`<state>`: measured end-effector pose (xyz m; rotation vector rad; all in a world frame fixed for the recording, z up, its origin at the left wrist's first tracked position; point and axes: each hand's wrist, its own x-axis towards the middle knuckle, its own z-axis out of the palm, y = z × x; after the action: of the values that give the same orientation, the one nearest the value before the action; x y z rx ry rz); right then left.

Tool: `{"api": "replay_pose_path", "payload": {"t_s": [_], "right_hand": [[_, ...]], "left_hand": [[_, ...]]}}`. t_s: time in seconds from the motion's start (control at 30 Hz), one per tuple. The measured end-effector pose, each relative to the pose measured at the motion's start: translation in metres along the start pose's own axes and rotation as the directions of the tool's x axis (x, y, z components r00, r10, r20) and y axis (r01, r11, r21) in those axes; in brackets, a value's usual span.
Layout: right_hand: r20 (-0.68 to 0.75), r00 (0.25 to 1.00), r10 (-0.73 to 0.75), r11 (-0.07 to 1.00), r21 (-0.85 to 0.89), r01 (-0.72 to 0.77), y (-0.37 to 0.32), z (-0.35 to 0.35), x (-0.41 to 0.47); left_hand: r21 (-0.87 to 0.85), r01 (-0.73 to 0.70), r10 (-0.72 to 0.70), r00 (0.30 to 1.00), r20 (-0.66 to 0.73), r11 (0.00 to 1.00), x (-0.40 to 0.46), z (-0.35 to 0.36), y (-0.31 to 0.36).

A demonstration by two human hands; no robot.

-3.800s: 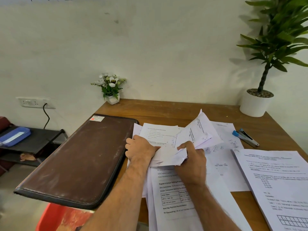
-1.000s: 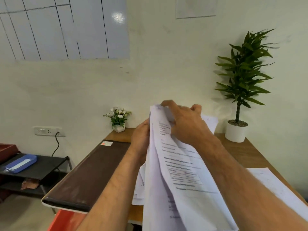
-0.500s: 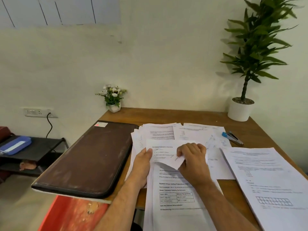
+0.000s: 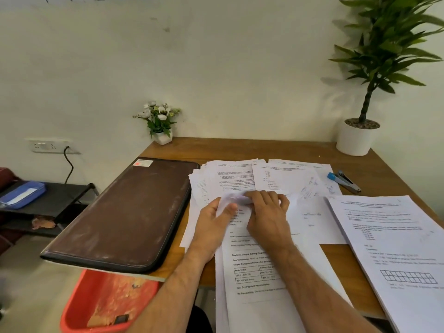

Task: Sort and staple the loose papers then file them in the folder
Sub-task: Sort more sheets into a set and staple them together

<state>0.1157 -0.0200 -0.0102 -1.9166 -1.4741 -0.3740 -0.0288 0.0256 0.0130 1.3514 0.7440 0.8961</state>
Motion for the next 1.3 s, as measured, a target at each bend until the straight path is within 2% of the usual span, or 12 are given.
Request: {"api": "replay_pose_path", "payload": {"t_s": [0.1, 0.37, 0.53, 0.8, 0.97, 1.17, 1.3], "right_hand": [[0.007, 1.0, 0.002, 1.0, 0.016, -0.002, 0.0, 0.004, 0.0], [0.058, 0.998, 0.036, 0.998, 0.049, -0.039, -0.002, 0.004, -0.005], [0.156, 0.985, 0.078, 0.992, 0.085, -0.092, -0.006, -0.001, -0.012], [-0.04, 0.999, -0.03, 0.994, 0.103, 0.034, -0.003, 0.002, -0.01], [0.056, 0.998, 0.016, 0.994, 0.106, -0.022, -0.003, -0.003, -0.006], [0.097, 0.995, 0.017, 0.994, 0.108, -0.028, -0.007, -0.003, -0.005], [0.042, 0.999, 0.004, 0.994, 0.108, -0.008, -0.012, 0.0, -0.011]], "left_hand": [[-0.011, -0.01, 0.01, 1.0, 0.01, 1.0, 0.003, -0.004, -0.003], [0.131, -0.024, 0.026, 1.0, -0.014, 0.991, 0.005, -0.003, -0.017], [0.196, -0.014, 0.018, 1.0, -0.022, 0.981, 0.0, -0.002, -0.026], [0.16, 0.019, -0.012, 0.999, -0.045, 0.987, 0.006, -0.003, -0.023], [0.186, 0.013, -0.006, 0.999, -0.041, 0.982, 0.007, 0.002, -0.022], [0.233, 0.012, 0.0, 0.999, -0.053, 0.972, 0.003, -0.001, -0.018], [0.232, 0.007, 0.005, 0.999, -0.053, 0.973, -0.002, -0.005, -0.017]]}}
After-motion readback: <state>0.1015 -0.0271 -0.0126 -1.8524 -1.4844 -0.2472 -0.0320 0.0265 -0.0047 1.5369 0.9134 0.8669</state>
